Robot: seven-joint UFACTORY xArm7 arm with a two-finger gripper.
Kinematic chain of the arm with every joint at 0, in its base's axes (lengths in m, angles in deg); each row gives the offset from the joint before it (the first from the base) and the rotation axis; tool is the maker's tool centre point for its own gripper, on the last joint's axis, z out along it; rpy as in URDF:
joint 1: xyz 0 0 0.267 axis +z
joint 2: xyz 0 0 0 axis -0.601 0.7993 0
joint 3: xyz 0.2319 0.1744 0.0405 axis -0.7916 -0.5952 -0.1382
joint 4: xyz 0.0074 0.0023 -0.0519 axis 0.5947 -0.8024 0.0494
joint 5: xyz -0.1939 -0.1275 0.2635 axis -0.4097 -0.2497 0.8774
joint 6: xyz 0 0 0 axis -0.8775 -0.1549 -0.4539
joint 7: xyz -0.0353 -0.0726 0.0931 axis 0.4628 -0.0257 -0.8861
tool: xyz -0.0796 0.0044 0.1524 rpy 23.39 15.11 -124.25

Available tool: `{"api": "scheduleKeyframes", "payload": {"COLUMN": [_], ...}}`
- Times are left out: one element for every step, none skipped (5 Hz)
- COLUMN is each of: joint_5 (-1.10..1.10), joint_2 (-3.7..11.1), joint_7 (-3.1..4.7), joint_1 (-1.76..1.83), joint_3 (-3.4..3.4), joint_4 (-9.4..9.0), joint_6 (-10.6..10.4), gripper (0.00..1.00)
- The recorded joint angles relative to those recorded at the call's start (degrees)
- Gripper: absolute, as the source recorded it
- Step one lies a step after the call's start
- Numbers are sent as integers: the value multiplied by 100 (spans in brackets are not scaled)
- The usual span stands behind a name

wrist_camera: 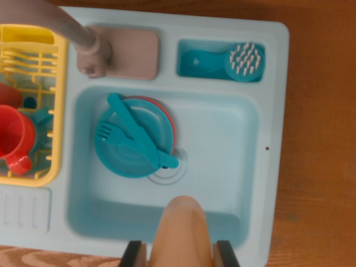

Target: Pick detergent from the sink

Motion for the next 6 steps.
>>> {"api": "scheduleKeyframes", "payload": {"joint_5": [-8, -8, -13, -13, -16, -16], "joint_2": [-34, -34, -58, -58, -72, -72], "joint_7": [-10, -10, -17, -17, -20, -20], "joint_1": [1, 1, 1, 1, 1, 1], "joint_3": [0, 0, 0, 0, 0, 0], "joint_4": [94, 94, 162, 162, 201, 201], "joint_6": [127, 127, 219, 219, 272, 272], "gripper": [100, 100, 100, 100, 100, 100]}}
